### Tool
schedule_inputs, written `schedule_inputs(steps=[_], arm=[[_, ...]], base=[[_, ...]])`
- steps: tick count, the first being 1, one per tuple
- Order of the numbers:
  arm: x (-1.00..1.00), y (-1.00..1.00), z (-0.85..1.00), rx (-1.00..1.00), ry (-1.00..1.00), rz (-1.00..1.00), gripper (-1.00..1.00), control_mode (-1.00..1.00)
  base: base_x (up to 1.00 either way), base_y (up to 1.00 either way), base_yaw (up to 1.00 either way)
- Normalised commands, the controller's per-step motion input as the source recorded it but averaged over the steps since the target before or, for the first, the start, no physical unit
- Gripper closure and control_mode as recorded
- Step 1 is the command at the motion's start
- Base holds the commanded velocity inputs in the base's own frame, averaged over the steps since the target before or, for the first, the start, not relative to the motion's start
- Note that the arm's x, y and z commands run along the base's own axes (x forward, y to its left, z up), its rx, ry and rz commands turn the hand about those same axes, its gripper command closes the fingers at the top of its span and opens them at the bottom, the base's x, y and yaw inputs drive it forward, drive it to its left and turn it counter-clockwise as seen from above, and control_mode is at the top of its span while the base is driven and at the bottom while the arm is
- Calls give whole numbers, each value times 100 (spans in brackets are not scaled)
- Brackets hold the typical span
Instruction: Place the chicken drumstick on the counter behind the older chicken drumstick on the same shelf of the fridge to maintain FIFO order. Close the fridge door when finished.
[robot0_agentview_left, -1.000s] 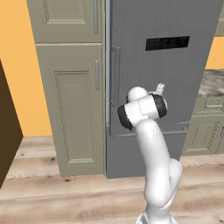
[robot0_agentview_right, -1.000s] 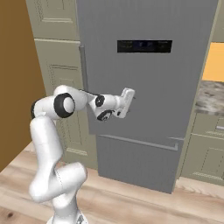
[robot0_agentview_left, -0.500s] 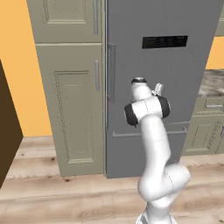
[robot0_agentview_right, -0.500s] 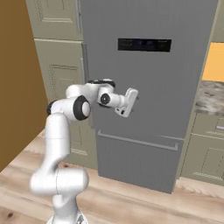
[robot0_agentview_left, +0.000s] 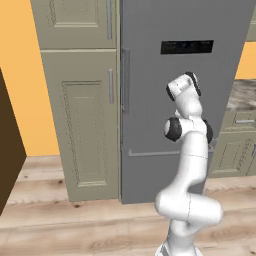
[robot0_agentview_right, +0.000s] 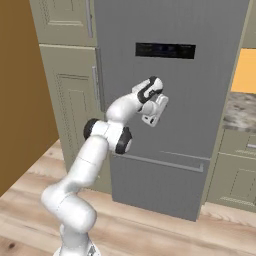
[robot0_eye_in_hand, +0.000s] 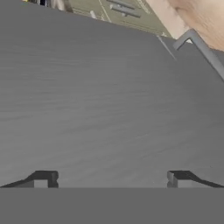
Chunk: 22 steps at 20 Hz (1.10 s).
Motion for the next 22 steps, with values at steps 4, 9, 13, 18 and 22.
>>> schedule_inputs(steps=[4,9,13,18,22], arm=[[69,0,0,9,2,2,-100,-100],[83,0,0,9,8,2,-100,-100],[98,0,0,12,11,3,-100,-100],[100,0,0,14,15,5,-100,-100],[100,1,0,15,15,4,-100,-100]], base=[[0,0,0],[0,0,0],[0,0,0],[0,0,0],[0,0,0]])
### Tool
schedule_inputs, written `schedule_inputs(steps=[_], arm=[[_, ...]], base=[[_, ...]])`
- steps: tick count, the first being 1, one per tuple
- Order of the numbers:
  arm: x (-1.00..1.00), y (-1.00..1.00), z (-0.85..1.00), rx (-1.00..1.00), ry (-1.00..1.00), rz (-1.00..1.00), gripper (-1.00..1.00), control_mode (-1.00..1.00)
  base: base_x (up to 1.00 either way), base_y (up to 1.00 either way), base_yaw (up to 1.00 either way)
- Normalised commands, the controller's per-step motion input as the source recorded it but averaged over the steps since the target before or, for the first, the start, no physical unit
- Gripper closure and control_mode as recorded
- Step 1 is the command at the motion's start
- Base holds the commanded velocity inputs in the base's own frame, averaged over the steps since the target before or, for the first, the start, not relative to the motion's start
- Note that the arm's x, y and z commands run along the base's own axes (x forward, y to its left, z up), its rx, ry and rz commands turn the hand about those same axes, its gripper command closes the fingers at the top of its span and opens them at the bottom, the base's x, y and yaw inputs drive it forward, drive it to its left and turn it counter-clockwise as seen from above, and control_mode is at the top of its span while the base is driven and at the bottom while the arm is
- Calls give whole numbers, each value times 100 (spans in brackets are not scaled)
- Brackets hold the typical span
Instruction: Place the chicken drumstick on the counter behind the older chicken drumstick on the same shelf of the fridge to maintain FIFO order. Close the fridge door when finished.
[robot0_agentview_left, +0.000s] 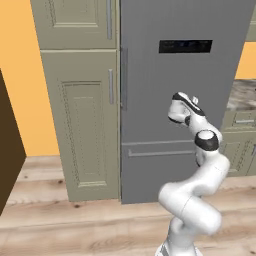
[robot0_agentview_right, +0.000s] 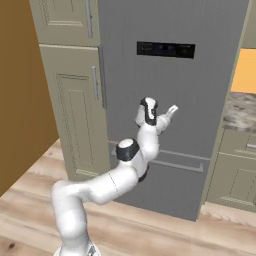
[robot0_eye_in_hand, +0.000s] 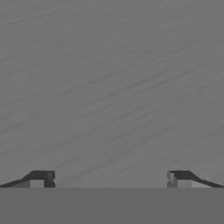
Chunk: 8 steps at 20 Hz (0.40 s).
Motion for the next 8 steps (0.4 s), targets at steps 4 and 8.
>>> schedule_inputs(steps=[4,8], arm=[[89,1,0,13,14,3,-100,-100],[16,9,14,7,12,1,-100,-100]], base=[[0,0,0],[0,0,0]])
